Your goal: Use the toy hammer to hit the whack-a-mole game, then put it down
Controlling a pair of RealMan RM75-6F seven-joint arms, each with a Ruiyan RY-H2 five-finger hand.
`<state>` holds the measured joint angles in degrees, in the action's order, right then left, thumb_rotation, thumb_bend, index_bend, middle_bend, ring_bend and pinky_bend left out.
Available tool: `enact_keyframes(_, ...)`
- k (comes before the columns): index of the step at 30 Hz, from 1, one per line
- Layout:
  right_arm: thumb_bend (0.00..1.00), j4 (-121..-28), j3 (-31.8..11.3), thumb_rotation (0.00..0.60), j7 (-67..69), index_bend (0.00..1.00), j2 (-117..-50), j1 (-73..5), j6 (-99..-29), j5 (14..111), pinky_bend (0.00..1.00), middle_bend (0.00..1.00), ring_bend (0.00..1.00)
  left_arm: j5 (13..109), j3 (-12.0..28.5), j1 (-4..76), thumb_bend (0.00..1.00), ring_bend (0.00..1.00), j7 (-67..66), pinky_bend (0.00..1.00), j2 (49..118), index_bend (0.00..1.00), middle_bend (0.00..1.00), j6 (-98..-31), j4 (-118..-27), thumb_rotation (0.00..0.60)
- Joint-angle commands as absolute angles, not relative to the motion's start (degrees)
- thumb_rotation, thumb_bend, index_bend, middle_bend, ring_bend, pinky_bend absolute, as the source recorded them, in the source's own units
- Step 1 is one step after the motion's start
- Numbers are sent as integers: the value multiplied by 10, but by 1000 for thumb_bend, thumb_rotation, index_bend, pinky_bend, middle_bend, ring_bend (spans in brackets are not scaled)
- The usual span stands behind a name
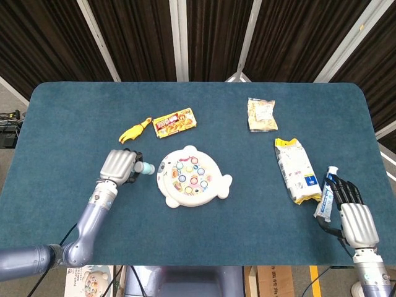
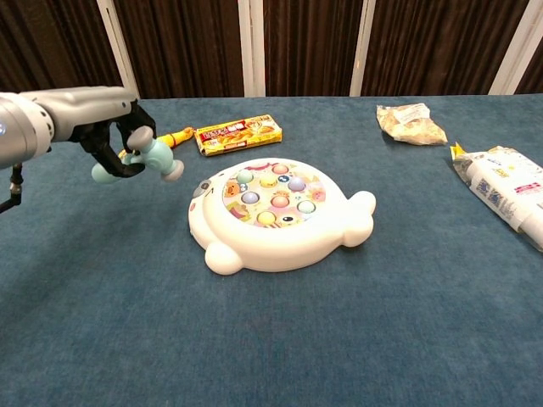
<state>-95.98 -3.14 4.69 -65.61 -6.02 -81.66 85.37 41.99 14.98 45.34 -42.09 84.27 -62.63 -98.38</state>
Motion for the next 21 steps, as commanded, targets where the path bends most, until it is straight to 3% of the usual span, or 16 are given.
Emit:
enact_keyframes(1, 289, -961, -32, 600, 48, 0, -655, -60, -816, 851, 0, 0, 0, 379, 178, 485, 797, 368, -448, 514, 835, 635, 499, -622, -1005, 600)
enact_keyframes(13, 289, -962, -35, 600, 59, 0, -653, -61, -807, 839, 0, 0, 0, 188, 229, 632, 800, 371, -589, 517, 851, 635, 501, -604, -978, 600)
enact_keyframes(21, 289, -962, -36, 600, 66, 0, -652, -61, -805, 837, 0, 0, 0, 71, 222, 715, 803, 371, -670, 517, 872, 635, 502, -589, -935, 600)
